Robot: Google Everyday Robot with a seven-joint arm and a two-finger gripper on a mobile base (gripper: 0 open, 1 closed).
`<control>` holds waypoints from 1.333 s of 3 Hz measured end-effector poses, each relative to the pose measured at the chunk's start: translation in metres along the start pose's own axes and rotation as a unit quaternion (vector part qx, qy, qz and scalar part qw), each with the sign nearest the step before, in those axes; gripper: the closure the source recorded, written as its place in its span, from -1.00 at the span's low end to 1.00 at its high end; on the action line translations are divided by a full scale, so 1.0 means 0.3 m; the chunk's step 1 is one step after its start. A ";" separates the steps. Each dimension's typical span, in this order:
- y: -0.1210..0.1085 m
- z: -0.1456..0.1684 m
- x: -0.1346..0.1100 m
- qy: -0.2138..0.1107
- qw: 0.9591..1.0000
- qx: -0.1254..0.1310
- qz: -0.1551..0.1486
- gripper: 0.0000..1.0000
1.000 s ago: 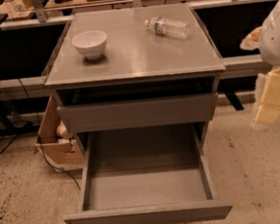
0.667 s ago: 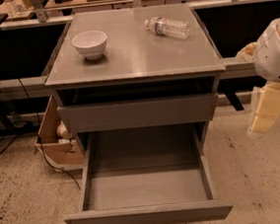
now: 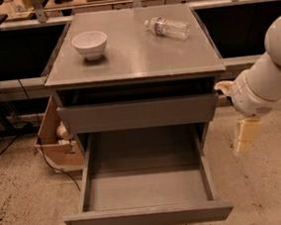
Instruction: Close middle drawer
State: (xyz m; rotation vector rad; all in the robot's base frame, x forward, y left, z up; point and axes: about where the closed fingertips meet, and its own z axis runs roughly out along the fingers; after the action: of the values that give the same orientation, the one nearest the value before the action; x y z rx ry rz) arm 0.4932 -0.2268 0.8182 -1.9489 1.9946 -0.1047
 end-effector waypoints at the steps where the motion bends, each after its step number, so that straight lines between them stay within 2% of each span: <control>1: -0.011 0.141 0.051 -0.003 1.000 -0.008 -0.026 -1.00; 2: 0.014 0.268 0.156 -0.007 0.999 -0.030 -0.028 -1.00; 3: 0.085 0.401 0.275 -0.010 0.998 -0.067 -0.018 -1.00; 4: 0.085 0.401 0.275 -0.010 0.998 -0.067 -0.018 -1.00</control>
Offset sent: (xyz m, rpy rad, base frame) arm 0.0263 -0.0619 -0.1415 0.0079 0.1039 0.0818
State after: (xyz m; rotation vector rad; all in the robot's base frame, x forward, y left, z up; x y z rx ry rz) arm 0.5050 -0.2839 0.6821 -2.0600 2.0017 0.0415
